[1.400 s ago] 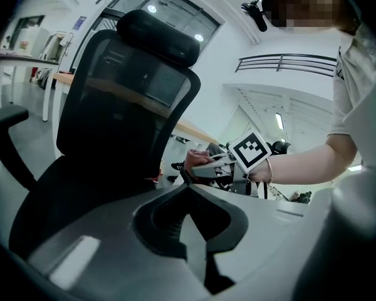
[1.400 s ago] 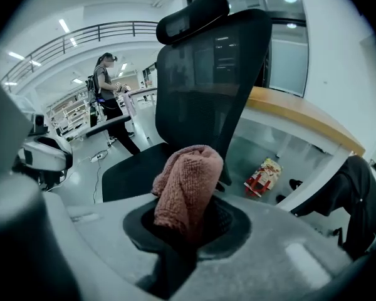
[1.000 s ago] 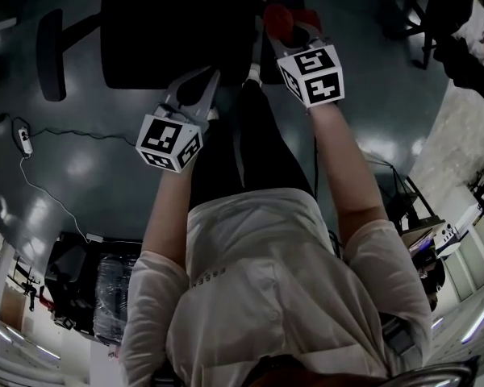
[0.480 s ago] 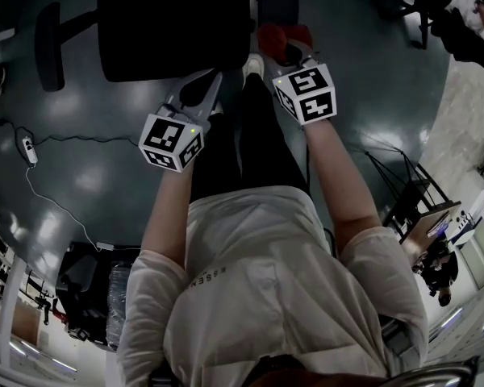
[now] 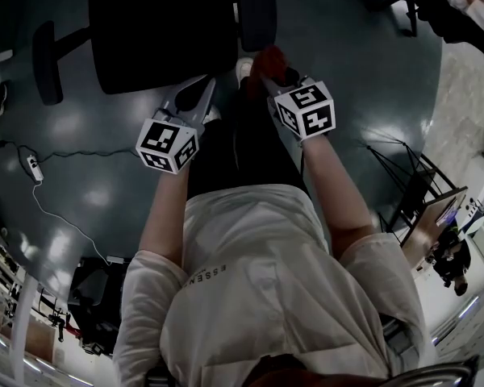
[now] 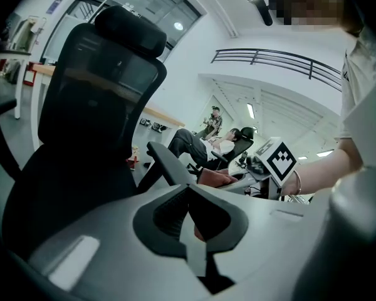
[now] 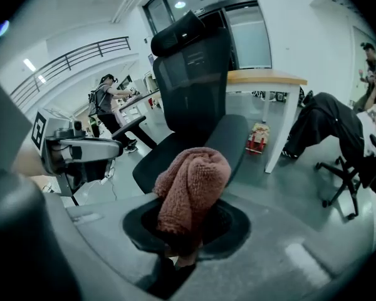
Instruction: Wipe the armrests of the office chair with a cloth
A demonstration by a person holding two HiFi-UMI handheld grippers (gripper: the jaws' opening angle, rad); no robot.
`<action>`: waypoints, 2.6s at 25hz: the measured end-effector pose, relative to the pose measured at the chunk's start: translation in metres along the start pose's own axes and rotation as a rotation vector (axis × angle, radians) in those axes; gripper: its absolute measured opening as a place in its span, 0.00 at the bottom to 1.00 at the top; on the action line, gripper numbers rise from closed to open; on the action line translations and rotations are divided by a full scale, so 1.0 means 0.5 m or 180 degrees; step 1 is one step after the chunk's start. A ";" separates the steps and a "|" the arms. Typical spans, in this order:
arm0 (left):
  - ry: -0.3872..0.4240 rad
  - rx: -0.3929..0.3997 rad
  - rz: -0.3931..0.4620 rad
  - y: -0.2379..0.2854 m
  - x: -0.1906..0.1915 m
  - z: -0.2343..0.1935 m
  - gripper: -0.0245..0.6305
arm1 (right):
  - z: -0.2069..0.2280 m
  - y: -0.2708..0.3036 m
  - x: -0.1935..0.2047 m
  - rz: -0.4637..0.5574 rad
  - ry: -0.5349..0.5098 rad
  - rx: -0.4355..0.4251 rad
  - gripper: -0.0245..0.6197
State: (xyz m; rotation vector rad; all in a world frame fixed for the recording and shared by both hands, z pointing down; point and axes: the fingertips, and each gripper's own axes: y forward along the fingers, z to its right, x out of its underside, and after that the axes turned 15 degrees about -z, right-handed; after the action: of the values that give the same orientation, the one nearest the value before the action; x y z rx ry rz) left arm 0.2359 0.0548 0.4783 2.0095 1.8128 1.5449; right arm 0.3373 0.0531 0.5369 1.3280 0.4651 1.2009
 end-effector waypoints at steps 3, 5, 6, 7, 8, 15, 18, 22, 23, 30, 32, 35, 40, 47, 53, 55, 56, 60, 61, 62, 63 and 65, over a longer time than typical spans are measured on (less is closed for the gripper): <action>0.0013 -0.0009 0.0025 0.018 -0.032 -0.010 0.06 | 0.073 -0.017 0.002 -0.0018 0.0077 0.0185 0.11; 0.0021 -0.0037 0.0073 0.034 -0.059 -0.015 0.06 | 0.126 -0.032 -0.017 -0.0004 -0.0009 0.0332 0.12; 0.0045 -0.0060 0.0111 0.042 -0.076 -0.017 0.06 | 0.152 -0.038 -0.032 0.0007 -0.0058 0.0387 0.11; 0.0080 -0.0083 0.0150 0.049 -0.093 -0.018 0.06 | 0.176 -0.042 -0.050 0.0018 -0.0094 0.0421 0.12; 0.0112 -0.0103 0.0184 0.056 -0.109 -0.020 0.06 | 0.197 -0.044 -0.071 0.0029 -0.0122 0.0435 0.12; -0.0018 -0.0319 0.0329 0.104 -0.213 -0.084 0.06 | 0.288 -0.011 -0.280 0.0135 -0.0552 0.0374 0.12; -0.0143 -0.0427 0.0365 0.127 -0.244 -0.115 0.06 | 0.307 0.021 -0.381 0.0183 -0.0811 0.0302 0.12; -0.0297 -0.0490 0.0425 0.153 -0.264 -0.143 0.06 | 0.312 0.069 -0.490 0.0185 -0.1079 0.0152 0.11; -0.0332 -0.0501 0.0450 0.155 -0.267 -0.148 0.06 | 0.305 0.081 -0.508 0.0173 -0.1151 0.0093 0.12; -0.0523 -0.0599 0.0495 0.153 -0.266 -0.192 0.06 | 0.220 0.178 -0.524 -0.0256 -0.1615 -0.0464 0.11; -0.0548 -0.0582 0.0506 0.154 -0.264 -0.197 0.06 | 0.210 0.188 -0.511 -0.0336 -0.1608 -0.0579 0.12; -0.0562 -0.0569 0.0481 0.157 -0.263 -0.200 0.06 | 0.221 0.183 -0.507 -0.0318 -0.1435 -0.0673 0.11; -0.0508 -0.0531 0.0424 0.173 -0.277 -0.189 0.06 | 0.267 0.164 -0.488 -0.0351 -0.1229 -0.0667 0.11; -0.0387 -0.0438 0.0346 0.200 -0.285 -0.166 0.06 | 0.317 0.130 -0.448 -0.0229 -0.0881 -0.0608 0.11; -0.0276 -0.0306 0.0251 0.208 -0.275 -0.141 0.06 | 0.329 0.100 -0.408 -0.0063 -0.0526 -0.0563 0.11; -0.0229 -0.0260 0.0220 0.208 -0.269 -0.130 0.06 | 0.329 0.091 -0.383 -0.0072 -0.0449 -0.0546 0.11; -0.0209 -0.0241 0.0206 0.206 -0.265 -0.126 0.06 | 0.327 0.089 -0.368 -0.0082 -0.0418 -0.0536 0.11; -0.0135 -0.0174 0.0164 0.189 -0.243 -0.114 0.06 | 0.307 0.084 -0.312 -0.0080 -0.0227 -0.0517 0.11; -0.0111 -0.0154 0.0150 0.185 -0.238 -0.110 0.06 | 0.301 0.081 -0.298 -0.0082 -0.0159 -0.0521 0.11; -0.0086 -0.0135 0.0134 0.181 -0.232 -0.105 0.06 | 0.296 0.079 -0.283 -0.0085 -0.0087 -0.0530 0.11; -0.0062 -0.0117 0.0118 0.177 -0.226 -0.101 0.06 | 0.290 0.076 -0.268 -0.0086 -0.0017 -0.0537 0.11; -0.0032 -0.0089 0.0097 0.168 -0.213 -0.093 0.06 | 0.277 0.069 -0.238 -0.0084 0.0080 -0.0535 0.11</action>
State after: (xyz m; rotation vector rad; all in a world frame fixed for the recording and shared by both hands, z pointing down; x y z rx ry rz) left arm 0.2855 -0.0797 0.4854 2.0382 1.7552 1.5561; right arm 0.3940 -0.1223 0.5623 1.1611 0.3895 1.2089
